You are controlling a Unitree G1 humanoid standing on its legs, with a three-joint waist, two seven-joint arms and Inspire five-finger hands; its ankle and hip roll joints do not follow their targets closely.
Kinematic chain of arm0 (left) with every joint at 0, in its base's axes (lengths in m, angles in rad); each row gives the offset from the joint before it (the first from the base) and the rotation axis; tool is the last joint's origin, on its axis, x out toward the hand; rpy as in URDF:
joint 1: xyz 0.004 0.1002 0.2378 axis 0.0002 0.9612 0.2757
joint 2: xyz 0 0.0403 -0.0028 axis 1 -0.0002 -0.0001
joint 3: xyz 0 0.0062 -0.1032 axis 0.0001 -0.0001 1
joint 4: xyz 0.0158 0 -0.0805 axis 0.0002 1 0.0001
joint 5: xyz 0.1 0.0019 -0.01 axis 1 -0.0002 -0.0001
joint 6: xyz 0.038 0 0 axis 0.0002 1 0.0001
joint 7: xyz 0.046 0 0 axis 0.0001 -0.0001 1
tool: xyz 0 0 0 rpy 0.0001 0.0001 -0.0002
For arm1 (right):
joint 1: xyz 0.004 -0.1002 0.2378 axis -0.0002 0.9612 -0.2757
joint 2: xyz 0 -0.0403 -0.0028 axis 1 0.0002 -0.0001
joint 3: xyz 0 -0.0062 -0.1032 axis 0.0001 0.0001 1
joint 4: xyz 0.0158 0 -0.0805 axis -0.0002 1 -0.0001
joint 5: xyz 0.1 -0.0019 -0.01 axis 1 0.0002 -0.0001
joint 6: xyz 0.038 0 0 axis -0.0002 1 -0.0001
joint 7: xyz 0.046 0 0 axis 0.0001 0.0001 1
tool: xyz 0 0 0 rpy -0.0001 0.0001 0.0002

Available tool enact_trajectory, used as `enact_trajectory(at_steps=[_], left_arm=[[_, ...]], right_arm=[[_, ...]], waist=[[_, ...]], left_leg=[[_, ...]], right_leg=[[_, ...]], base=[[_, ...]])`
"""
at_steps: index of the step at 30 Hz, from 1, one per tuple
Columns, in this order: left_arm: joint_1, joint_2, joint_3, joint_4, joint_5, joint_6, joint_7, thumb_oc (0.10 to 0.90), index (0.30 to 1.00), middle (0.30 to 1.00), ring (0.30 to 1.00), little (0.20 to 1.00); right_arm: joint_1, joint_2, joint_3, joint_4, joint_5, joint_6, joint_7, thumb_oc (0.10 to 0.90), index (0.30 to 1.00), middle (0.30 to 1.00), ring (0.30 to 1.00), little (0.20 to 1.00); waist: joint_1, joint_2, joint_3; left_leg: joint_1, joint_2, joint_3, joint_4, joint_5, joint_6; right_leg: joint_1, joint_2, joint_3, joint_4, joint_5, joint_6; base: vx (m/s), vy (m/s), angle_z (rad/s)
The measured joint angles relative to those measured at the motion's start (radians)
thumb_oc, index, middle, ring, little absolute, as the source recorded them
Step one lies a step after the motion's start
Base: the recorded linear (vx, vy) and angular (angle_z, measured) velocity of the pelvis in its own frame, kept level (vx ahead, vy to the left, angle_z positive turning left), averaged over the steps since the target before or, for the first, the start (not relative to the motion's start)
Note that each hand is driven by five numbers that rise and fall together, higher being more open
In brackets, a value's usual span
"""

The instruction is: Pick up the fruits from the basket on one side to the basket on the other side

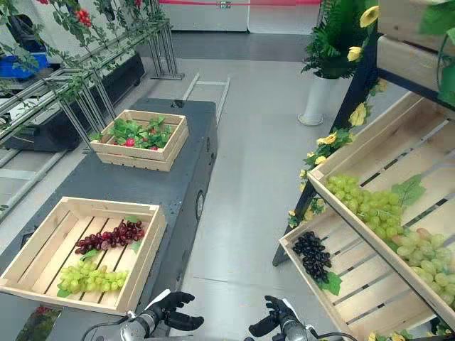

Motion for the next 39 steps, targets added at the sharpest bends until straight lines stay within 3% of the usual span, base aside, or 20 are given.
enact_trajectory(at_steps=[21,30,34,39], left_arm=[[0.004,-0.001,0.008,0.001,0.001,0.0,0.007,0.8,0.9,0.9,0.9,0.9],[0.002,-0.001,0.016,0.001,-0.001,-0.011,0.061,0.8,0.9,0.9,0.9,0.9],[0.006,0.009,0.045,-0.039,-0.096,-0.129,0.103,0.8,0.9,0.9,0.9,0.9],[0.019,0.055,0.187,-0.39,-0.246,-0.207,0.134,0.8,0.9,0.9,0.9,0.9]], right_arm=[[0.005,0.001,0.001,0.0,0.001,0.004,0.001,0.8,0.9,0.9,0.9,0.9],[0.002,-0.004,0.036,0.0,-0.001,0.013,0.002,0.8,0.9,0.9,0.9,0.9],[0.0,-0.006,0.048,-0.002,-0.001,0.025,0.003,0.8,0.9,0.9,0.9,0.9],[-0.005,-0.014,0.064,-0.027,-0.001,0.041,0.032,0.8,0.9,0.9,0.9,0.9]], waist=[[0.003,-0.002,-0.007],[0.028,-0.002,-0.007],[0.057,-0.002,0.001],[0.094,0.002,0.039]], left_leg=[[-0.005,0.001,-0.01,0.0,0.002,-0.002],[-0.022,0.001,-0.048,0.0,0.008,-0.01],[-0.027,0.001,-0.069,0.0,0.014,-0.015],[-0.038,0.0,-0.11,0.0,0.023,-0.022]], right_leg=[[0.003,0.001,-0.007,-0.002,0.0,-0.001],[0.003,0.003,-0.041,-0.001,-0.003,-0.004],[0.005,0.004,-0.064,0.0,-0.003,-0.004],[0.019,0.006,-0.113,-0.002,-0.011,-0.01]], base=[[-0.01,-0.011,0.03],[-0.02,0.018,0.12],[0.01,0.014,0.15],[0.02,0.018,0.28]])
